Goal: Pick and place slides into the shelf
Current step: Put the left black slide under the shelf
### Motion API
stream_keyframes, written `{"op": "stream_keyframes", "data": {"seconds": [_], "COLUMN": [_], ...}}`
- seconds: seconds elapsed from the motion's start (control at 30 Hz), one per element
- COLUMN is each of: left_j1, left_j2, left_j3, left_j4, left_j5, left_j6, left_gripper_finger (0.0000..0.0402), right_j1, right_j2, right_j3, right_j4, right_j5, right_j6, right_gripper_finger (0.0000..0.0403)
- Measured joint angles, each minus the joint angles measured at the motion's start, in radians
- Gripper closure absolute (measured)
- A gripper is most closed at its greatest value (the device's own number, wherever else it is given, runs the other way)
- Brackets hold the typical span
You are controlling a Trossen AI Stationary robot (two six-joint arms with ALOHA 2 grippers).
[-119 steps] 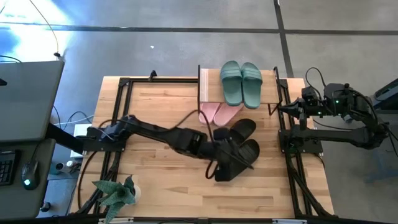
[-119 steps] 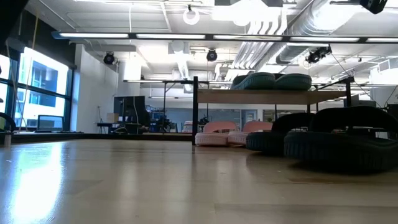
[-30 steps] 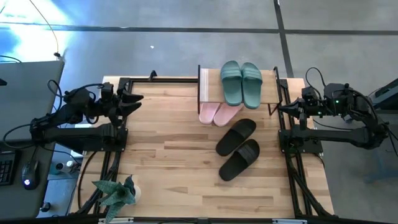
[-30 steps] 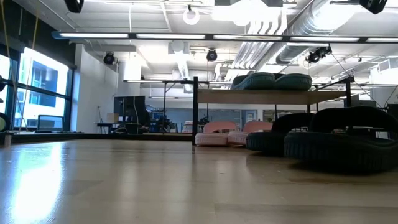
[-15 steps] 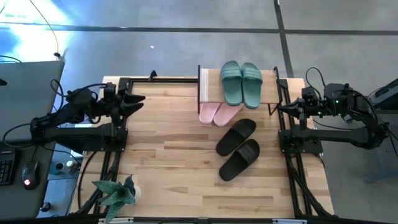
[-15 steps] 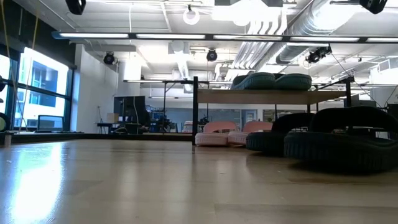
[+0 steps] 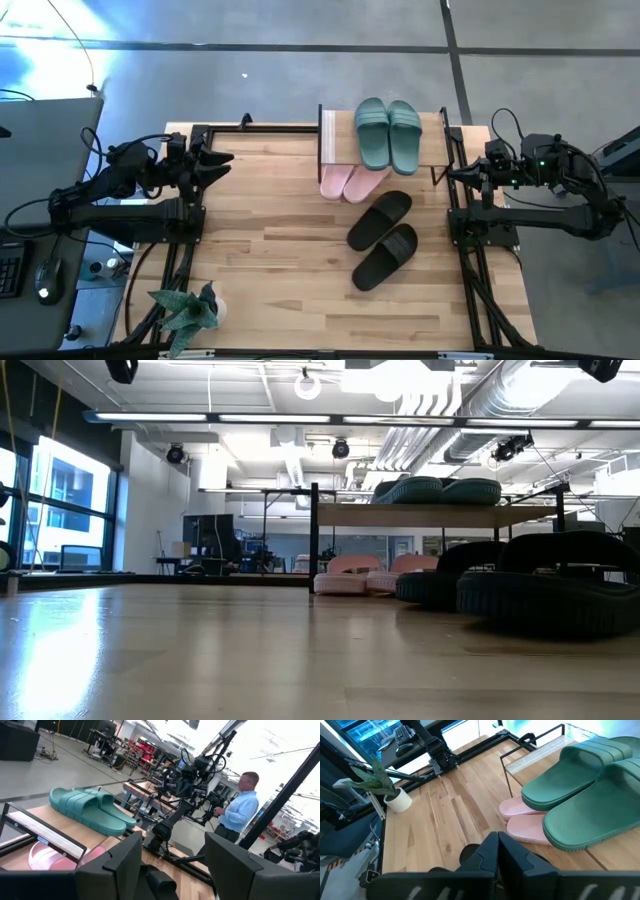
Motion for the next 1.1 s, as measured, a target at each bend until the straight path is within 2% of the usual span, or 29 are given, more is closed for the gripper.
{"op": "stream_keyframes", "data": {"seconds": [1.1], "left_j1": [0.000], "left_j2": [0.000], "left_j3": [0.001], "left_j4": [-0.030], "left_j5": [-0.015], "left_j6": [0.003], "left_gripper_finger": [0.0204], "right_j1": [0.000], "right_j2": [0.000], "right_j3": [0.000], "right_j4": [0.000], "right_j5": [0.000], "right_j6": [0.000], "right_gripper_finger": [0.0401]}}
